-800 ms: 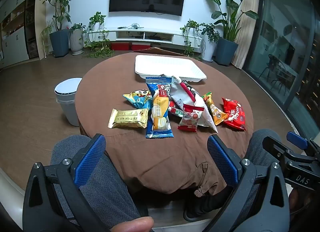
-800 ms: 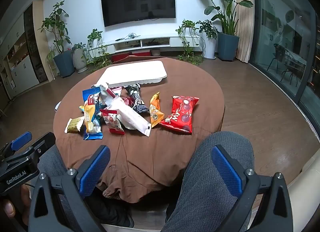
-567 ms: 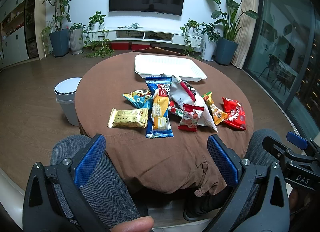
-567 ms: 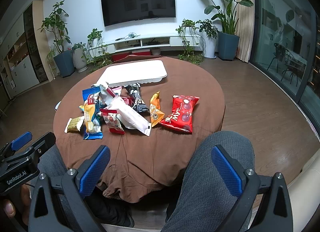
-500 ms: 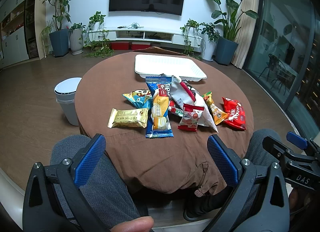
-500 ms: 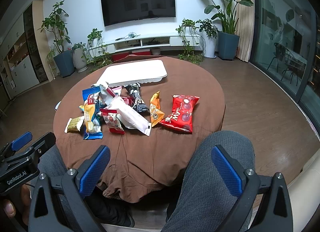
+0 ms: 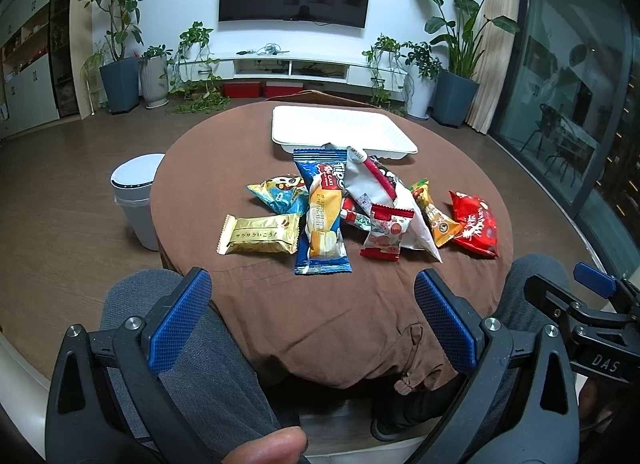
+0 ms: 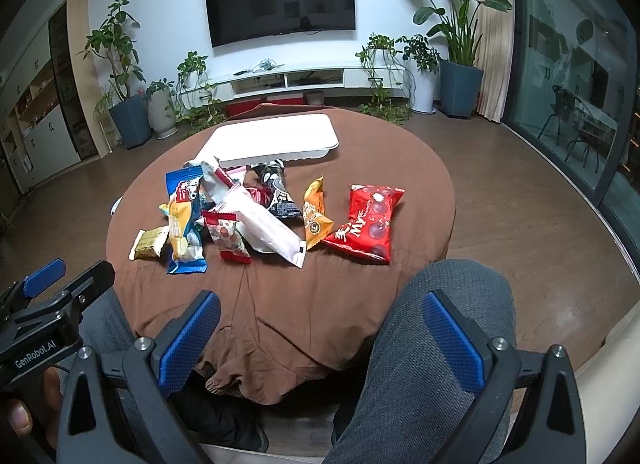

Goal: Organize snacks

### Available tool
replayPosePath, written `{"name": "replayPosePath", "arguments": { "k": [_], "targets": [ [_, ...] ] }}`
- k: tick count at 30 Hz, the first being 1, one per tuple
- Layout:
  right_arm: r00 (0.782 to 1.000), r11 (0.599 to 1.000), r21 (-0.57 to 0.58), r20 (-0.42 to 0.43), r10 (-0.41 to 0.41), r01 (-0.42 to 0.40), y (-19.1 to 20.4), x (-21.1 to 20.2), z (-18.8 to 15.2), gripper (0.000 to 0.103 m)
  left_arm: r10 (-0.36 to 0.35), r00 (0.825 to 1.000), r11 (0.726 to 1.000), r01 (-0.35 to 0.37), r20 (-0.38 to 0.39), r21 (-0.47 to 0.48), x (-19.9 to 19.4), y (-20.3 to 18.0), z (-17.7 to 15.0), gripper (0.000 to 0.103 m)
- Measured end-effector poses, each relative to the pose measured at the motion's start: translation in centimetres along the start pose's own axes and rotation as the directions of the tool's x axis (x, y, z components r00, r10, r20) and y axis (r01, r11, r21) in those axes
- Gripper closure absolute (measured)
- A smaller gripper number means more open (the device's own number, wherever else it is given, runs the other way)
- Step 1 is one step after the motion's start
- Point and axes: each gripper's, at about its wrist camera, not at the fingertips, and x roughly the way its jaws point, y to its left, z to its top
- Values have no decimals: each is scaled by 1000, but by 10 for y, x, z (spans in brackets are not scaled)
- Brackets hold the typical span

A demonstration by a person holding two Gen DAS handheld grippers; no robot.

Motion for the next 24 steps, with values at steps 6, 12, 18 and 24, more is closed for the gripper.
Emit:
{"name": "replayPosePath", "arguments": {
  "k": [6,12,18,24],
  "targets": [
    [999,999,12,-8,52,-52,-5,7,-2,0,-25,999,1000,25,45,8,1,4,-1,0],
    [984,984,62,-56,169,-166,-13,19,-1,0,-80,997,987,77,19,144,15,-4,-10,0],
    [951,948,166,-107,291,-272,-26,32,0,4,-81,961,984,119,-265,130,42,3,-39,0],
    [888,880,312,-178,424,-358,-39,55,-5,13,-113,947,988,138,-301,65,47,15,-38,0]
  ]
}}
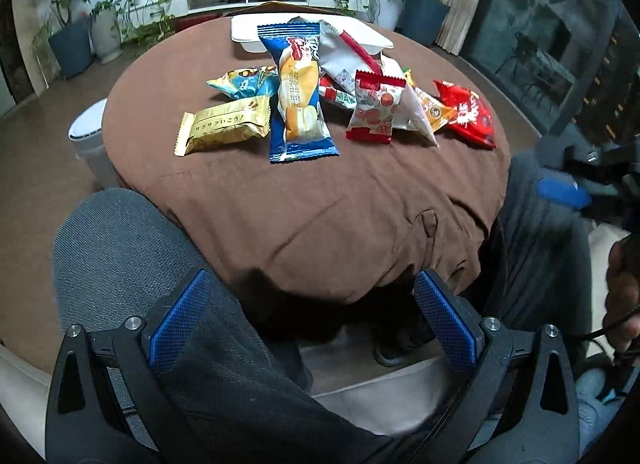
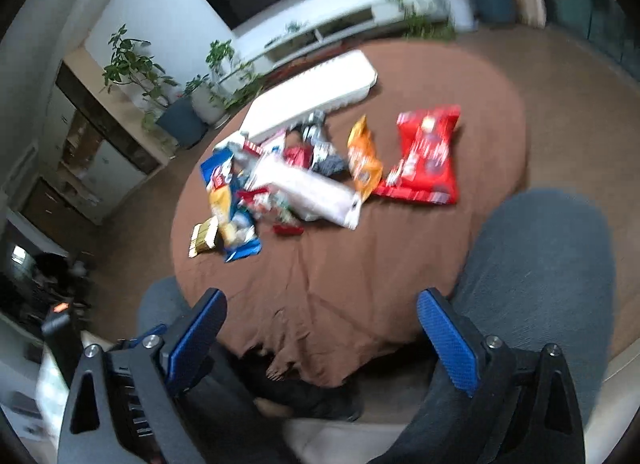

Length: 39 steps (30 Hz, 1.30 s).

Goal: Organize snacks
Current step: 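Grasp the gold wafer bar with the left gripper while the right gripper approaches the red candy bag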

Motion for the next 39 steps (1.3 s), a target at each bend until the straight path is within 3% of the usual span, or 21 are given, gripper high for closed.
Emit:
{"name": "replayPosePath", "arguments": {
  "k": [4,7,9,11,13,15,17,18,20,22,25,27,29,33,35,39],
  "targets": [
    [999,998,48,11,42,-43,-8,0,6,15,-123,992,989,121,-22,-84,2,14,-1,0],
    [997,995,82,54,46,-51,-13,-3,13,13,-115,989,984,101,-92,-145,8,25,1,0],
    [997,997,57,61,39,-43,-11,-7,19,13,-37,992,991,21,-119,-133,8,27,5,0],
    [996,1000,20,92,8,-10,-9,-11,26,13,78,995,993,-84,-69,-88,0,27,18,1],
    [994,1000,-11,113,15,-14,-9,-13,34,12,129,992,992,-129,-12,-18,-7,26,34,1],
    [992,999,-38,130,6,-1,-11,-14,43,11,135,989,987,-139,52,77,-13,28,58,1],
    [989,998,-66,149,-10,20,-12,-14,52,11,99,991,977,-113,87,179,-11,34,80,1],
    [987,996,-83,158,-16,30,-12,-15,56,11,90,992,964,-110,92,244,-6,37,92,1],
    [986,991,-122,165,-34,54,-13,-16,65,11,-15,998,917,-8,55,399,4,42,113,6],
    [985,986,-153,167,-42,68,-14,-17,72,11,-69,998,869,52,15,492,16,47,128,10],
    [991,972,-223,127,-45,73,-14,-11,83,11,-127,985,761,171,-115,625,46,52,141,19],
    [995,964,-255,92,-49,71,-14,-5,90,11,-111,978,697,202,-175,688,66,53,144,21],
    [996,961,-264,70,-62,78,-14,0,94,11,-95,974,674,213,-203,707,79,57,143,24],
    [997,964,-256,37,-62,69,-20,6,101,11,-120,956,660,279,-269,697,102,61,148,51],
    [997,965,-254,16,-70,71,-22,10,105,11,-114,944,647,307,-310,698,111,63,148,56],
    [997,965,-249,-10,-83,78,-24,17,108,11,-96,938,630,317,-333,709,117,61,144,56]
  ]
}}
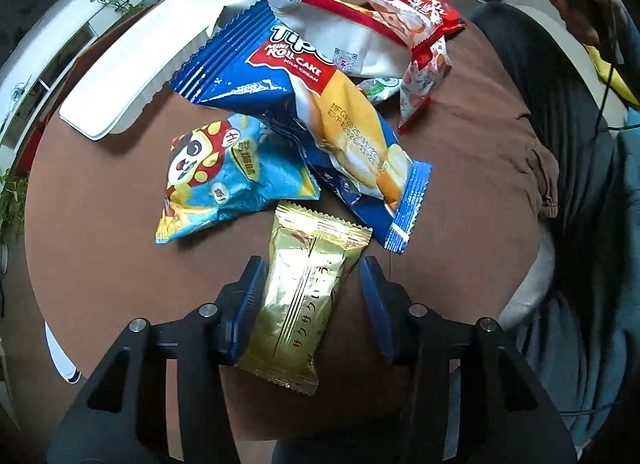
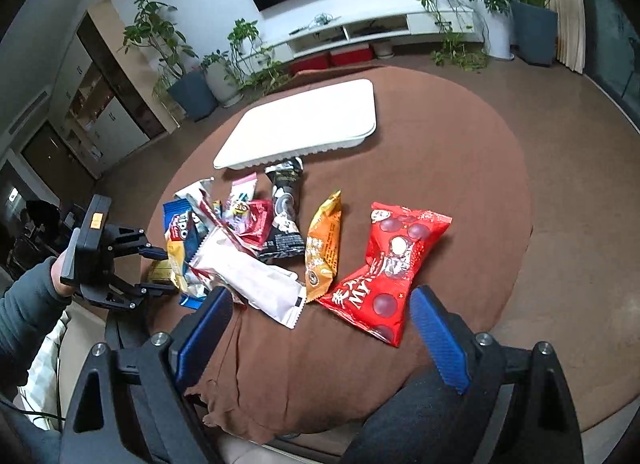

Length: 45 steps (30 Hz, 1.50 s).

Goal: Organize snacks
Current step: 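Grasp the gold wafer bar with the left gripper while the right gripper approaches the red candy bag, then lift the gold wafer bar with the left gripper while the right gripper grasps the red candy bag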

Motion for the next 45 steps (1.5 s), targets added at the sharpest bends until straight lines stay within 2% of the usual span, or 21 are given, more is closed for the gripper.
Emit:
{"name": "replayPosePath", "arguments": {
  "k": [8,10,11,14,20,24,29,33,38,41,42,45],
  "targets": [
    [999,1000,13,-43,-20,21,-4,13,2,11,-11,999,1000,11,-32,-17,-6,-3,-11,56],
    [998,1000,20,-51,-19,20,-6,14,3,11,-32,998,999,31,-47,-31,-6,-3,-10,63],
    [998,1000,19,-54,-23,24,-7,15,3,11,-61,997,997,58,-52,-48,-6,-1,-10,69],
    [997,999,18,-58,-40,41,-10,16,4,11,-60,997,994,54,-58,-98,-8,5,-10,74],
    [993,995,38,-78,-87,90,-22,22,6,11,-38,998,978,28,-43,-209,-11,7,-18,74],
    [989,992,61,-109,-102,109,-31,31,8,13,-45,999,946,46,11,-321,-23,21,-33,74],
    [980,986,88,-150,-128,142,-40,49,13,19,-39,992,868,92,118,-489,-39,30,-50,74],
    [978,985,88,-163,-133,148,-38,60,21,20,-10,985,823,105,172,-558,-50,36,-61,74],
    [968,982,67,-196,-159,175,-37,82,29,21,50,979,774,87,196,-628,-62,40,-75,74],
    [958,982,61,-236,-162,181,-39,93,26,37,61,974,759,95,216,-644,-65,33,-75,74],
    [958,982,57,-237,-161,179,-40,93,25,41,63,973,756,97,220,-647,-65,31,-75,74],
    [963,985,54,-225,-146,162,-41,92,25,62,63,970,748,111,236,-654,-65,28,-77,74]
  ]
}}
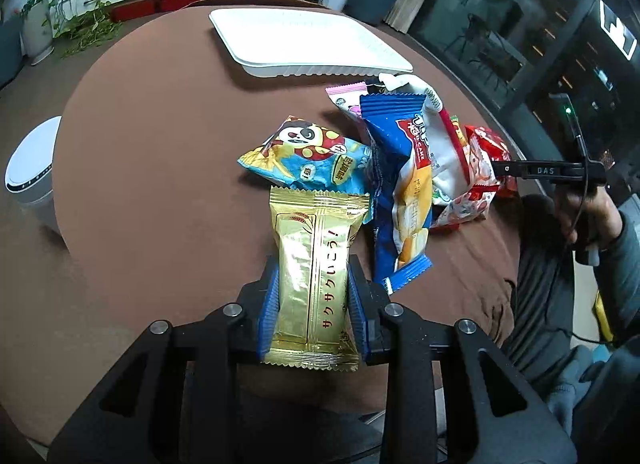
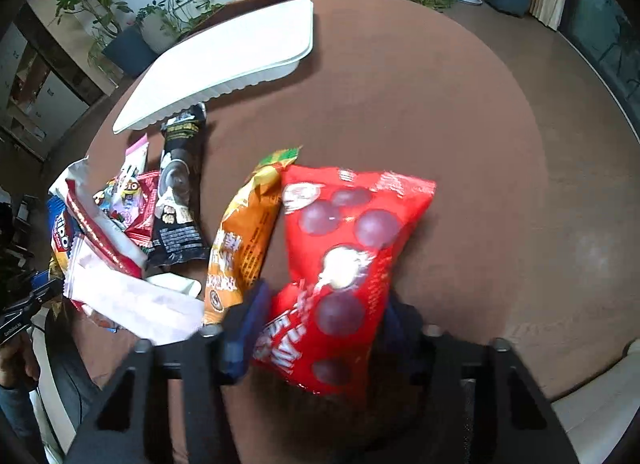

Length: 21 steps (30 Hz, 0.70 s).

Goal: Organize snacks
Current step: 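Lift the gold wafer bar with the left gripper while the right gripper grasps the red candy bag, then carry both packets over the white tray and open both grippers to drop them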

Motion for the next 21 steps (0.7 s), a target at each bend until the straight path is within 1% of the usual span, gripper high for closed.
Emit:
{"name": "replayPosePath", "arguments": {
  "k": [1,2,4,6,13,17,21],
  "targets": [
    [1000,1000,0,4,4,-4,-1,-1,0,65,-4,1000,1000,4,5,-3,-1,0,-2,74],
    [1000,1000,-1,7,11,-11,-2,-1,-1,65,-6,1000,1000,6,10,-7,-1,0,-1,74],
    [1000,1000,0,17,27,-27,-4,-4,-1,71,-11,1000,1000,12,19,-14,-2,0,0,74],
    [999,999,-2,26,36,-36,-4,-6,-1,75,-14,1000,1000,14,26,-20,-3,1,-1,74],
    [995,997,13,53,80,-81,-7,-16,-4,77,-34,998,998,37,55,-56,-7,9,0,74],
    [988,988,69,85,132,-138,-21,-27,-2,77,-53,995,995,59,81,-77,-13,14,4,74],
    [980,976,132,124,156,-172,-41,-38,6,77,-53,991,993,65,126,-95,-24,24,19,74]
  ]
}}
